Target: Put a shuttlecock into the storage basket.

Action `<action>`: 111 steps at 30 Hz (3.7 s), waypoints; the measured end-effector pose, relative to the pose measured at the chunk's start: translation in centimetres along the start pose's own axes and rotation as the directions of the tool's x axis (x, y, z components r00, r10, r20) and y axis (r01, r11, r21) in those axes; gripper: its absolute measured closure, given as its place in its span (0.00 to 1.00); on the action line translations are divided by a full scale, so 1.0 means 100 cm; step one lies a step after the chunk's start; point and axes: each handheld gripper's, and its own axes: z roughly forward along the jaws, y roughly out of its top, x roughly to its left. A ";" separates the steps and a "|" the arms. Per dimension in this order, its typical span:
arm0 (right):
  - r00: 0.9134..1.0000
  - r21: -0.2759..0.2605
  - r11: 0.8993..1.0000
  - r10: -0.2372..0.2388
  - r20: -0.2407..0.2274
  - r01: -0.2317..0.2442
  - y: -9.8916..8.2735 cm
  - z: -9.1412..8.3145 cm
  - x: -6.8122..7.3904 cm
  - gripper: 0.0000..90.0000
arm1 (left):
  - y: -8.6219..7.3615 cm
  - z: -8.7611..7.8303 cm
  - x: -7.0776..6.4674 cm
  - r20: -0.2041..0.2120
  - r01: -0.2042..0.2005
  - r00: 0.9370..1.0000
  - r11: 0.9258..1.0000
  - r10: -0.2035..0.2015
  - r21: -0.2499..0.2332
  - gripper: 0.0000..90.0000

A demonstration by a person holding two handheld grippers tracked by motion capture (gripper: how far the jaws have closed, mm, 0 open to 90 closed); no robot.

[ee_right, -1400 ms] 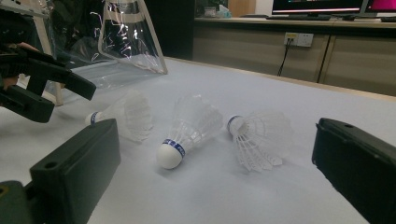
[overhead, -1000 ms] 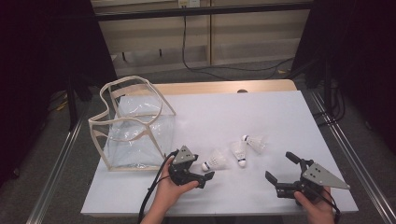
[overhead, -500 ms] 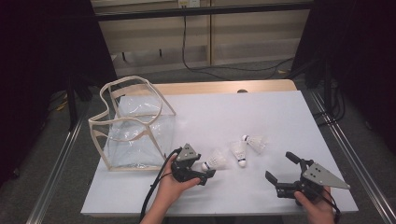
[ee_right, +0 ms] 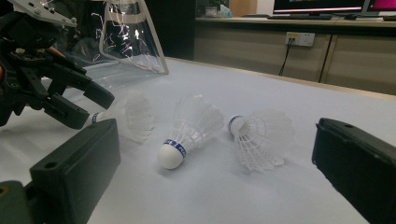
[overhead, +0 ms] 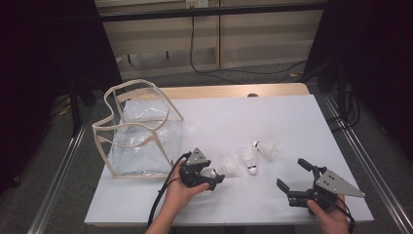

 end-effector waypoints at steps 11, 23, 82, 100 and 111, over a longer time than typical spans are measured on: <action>1.000 0.001 1.000 0.002 -0.001 -0.002 0.000 0.000 0.000 0.01 | -0.001 0.001 0.001 0.001 0.005 1.000 0.999 -0.006 0.035 0.32; 1.000 0.001 1.000 0.002 0.002 -0.002 0.000 0.000 0.000 0.01 | 0.004 0.006 0.002 -0.007 0.013 1.000 0.998 -0.013 0.066 0.39; 1.000 -0.002 1.000 0.004 0.002 -0.004 0.000 -0.001 -0.001 0.01 | 0.021 0.005 0.006 0.022 0.058 0.998 0.984 -0.063 0.170 0.73; 1.000 -0.002 1.000 0.004 -0.005 -0.004 0.000 0.000 -0.001 0.01 | 0.037 -0.005 0.005 0.079 0.083 0.992 0.978 -0.100 0.191 0.73; 1.000 0.001 1.000 0.003 -0.006 -0.003 -0.001 0.000 -0.001 0.01 | 0.053 -0.012 0.004 0.088 0.093 0.990 0.977 -0.111 0.192 0.73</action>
